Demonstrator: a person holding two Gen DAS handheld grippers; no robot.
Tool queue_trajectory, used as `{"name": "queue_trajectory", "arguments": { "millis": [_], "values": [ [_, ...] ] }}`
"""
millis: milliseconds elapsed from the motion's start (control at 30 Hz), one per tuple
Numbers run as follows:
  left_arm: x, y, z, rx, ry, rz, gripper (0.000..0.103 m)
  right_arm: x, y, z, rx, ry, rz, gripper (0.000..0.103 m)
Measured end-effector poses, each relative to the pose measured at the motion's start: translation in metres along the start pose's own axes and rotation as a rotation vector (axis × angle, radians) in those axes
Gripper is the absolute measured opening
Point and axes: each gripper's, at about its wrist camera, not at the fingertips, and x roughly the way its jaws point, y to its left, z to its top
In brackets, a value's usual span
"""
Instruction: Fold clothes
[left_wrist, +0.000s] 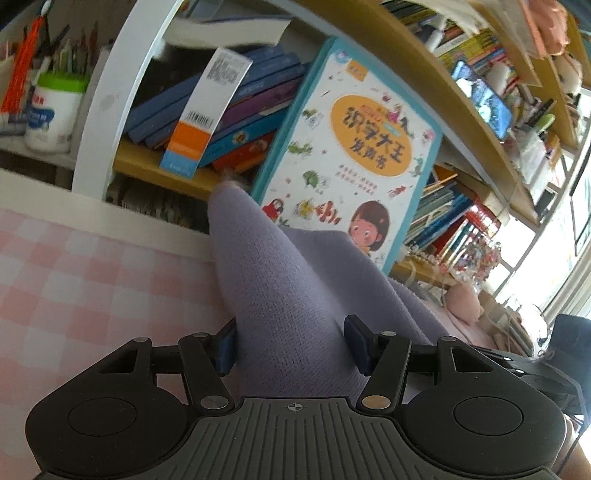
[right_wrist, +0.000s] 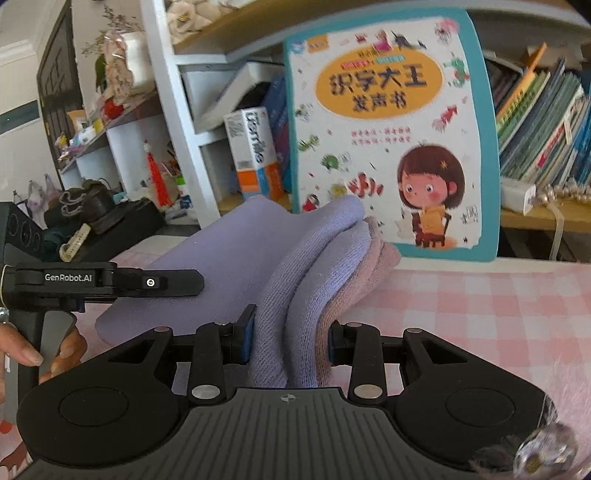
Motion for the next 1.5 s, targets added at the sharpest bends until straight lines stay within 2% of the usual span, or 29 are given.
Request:
{"name": "queue_trajectory", "arguments": {
  "millis": [200, 367, 467, 533, 567, 600, 700, 767, 833, 933, 1033, 1100, 1233, 1400, 1500],
  "values": [
    [0.009, 0.009, 0.000, -0.054, -0.007, -0.018, 0.060, 0.010, -0.025, 0.001, 0.101, 0.011, 0.051, 0.037],
    [0.012, 0.020, -0.002, -0.098, 0.005, -0.036, 0.066, 0.018, -0.045, -0.002, 0.245, 0.043, 0.092, 0.045],
    [0.010, 0.023, -0.003, -0.122, -0.002, -0.027, 0.079, 0.018, -0.055, -0.009, 0.349, 0.043, 0.115, 0.055],
    [0.006, 0.024, -0.004, -0.126, -0.024, -0.007, 0.093, 0.014, -0.053, -0.010, 0.355, 0.027, 0.113, 0.069],
    [0.001, 0.023, -0.004, -0.112, -0.041, 0.012, 0.093, 0.012, -0.052, -0.011, 0.352, 0.020, 0.110, 0.075],
    [-0.003, 0.020, -0.005, -0.084, -0.053, 0.028, 0.093, 0.008, -0.048, -0.012, 0.341, 0.017, 0.099, 0.081],
    [-0.019, 0.004, -0.007, 0.046, -0.095, 0.089, 0.094, -0.004, -0.031, -0.016, 0.262, 0.021, 0.046, 0.081],
    [-0.029, -0.005, -0.009, 0.080, -0.126, 0.109, 0.095, -0.015, -0.014, -0.019, 0.182, -0.001, -0.004, 0.081],
    [-0.039, -0.014, -0.011, 0.074, -0.139, 0.111, 0.096, -0.028, 0.003, -0.022, 0.110, -0.037, -0.060, 0.083],
    [-0.051, -0.032, -0.017, 0.098, -0.143, 0.145, 0.096, -0.045, 0.024, -0.031, 0.044, -0.086, -0.178, 0.084],
    [-0.063, -0.054, -0.032, 0.192, -0.176, 0.234, 0.099, -0.058, 0.036, -0.040, 0.030, -0.106, -0.277, 0.086],
    [-0.068, -0.069, -0.043, 0.283, -0.191, 0.293, 0.100, -0.063, 0.041, -0.044, 0.029, -0.107, -0.313, 0.086],
    [-0.070, -0.090, -0.061, 0.393, -0.171, 0.375, 0.101, -0.072, 0.049, -0.052, 0.031, -0.111, -0.368, 0.090],
    [-0.073, -0.098, -0.074, 0.436, -0.149, 0.452, 0.101, -0.085, 0.063, -0.063, 0.031, -0.129, -0.410, 0.096],
    [-0.078, -0.099, -0.077, 0.436, -0.166, 0.470, 0.101, -0.090, 0.070, -0.067, 0.003, -0.141, -0.440, 0.100]
  ]
}}
